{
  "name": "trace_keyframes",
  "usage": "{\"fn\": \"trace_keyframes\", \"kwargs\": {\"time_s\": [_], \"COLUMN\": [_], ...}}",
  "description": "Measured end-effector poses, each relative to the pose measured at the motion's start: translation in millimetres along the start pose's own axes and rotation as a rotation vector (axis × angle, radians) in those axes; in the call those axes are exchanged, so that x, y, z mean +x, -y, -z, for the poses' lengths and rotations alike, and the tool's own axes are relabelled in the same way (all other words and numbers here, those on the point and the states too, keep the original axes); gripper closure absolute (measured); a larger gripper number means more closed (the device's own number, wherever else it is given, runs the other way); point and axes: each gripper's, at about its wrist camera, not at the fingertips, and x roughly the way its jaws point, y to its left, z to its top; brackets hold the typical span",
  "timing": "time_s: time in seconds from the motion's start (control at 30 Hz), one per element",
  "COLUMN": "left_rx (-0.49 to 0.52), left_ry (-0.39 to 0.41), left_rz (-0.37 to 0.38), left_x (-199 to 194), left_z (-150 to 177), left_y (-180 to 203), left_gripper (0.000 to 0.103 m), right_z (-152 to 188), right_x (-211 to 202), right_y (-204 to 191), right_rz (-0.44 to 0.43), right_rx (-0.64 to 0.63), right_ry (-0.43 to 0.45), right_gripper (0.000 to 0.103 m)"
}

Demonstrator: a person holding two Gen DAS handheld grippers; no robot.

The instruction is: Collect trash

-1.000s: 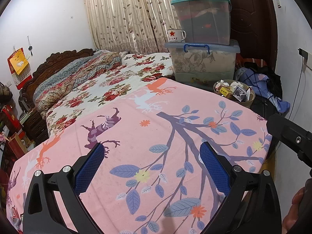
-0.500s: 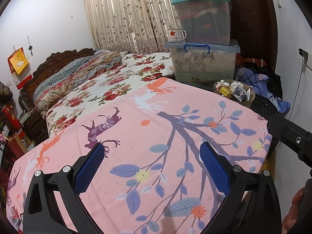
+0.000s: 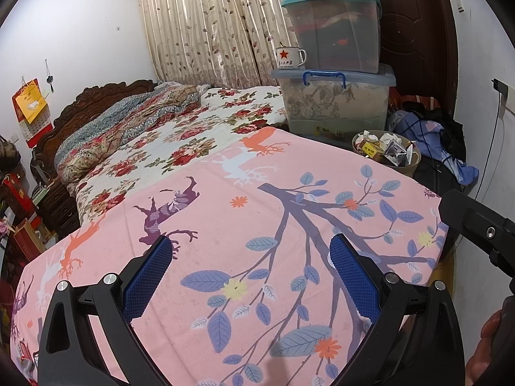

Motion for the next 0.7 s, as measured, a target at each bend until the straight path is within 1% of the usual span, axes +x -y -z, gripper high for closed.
{"fn": "trace_keyframes", "kwargs": {"time_s": [0.13,0.23,0.33,0.53,0.7], "left_rx": [0.0,0.006,0.011,-0.011,-0.017], "left_ry": [0.001,0.006,0.004,-0.03,-0.036], "left_rz": [-0.001,0.024,0.033,0.049,0.058], "left_x": [0.0,0.6,2.4,9.8,10.8], "left_z": [0.0,2.8,6.5,7.9,7.5], "left_y": [-0.2,1.3,2.6,-3.3,-5.8], "left_gripper": [0.009,0.009,0.009,0.009,0.009], "right_z": [0.2,-0.3,-0.5,2.8,3.4], "right_x": [-0.1,0.0,0.1,2.6,0.8], "right_y": [0.0,0.1,0.2,2.1,3.2], "right_rz": [0.0,0.0,0.0,0.003,0.005], "right_rx": [-0.001,0.0,0.001,0.009,0.01], "right_ry": [0.0,0.0,-0.001,-0.016,-0.007], "right_gripper": [0.003,0.003,0.003,0.003,0.003]}}
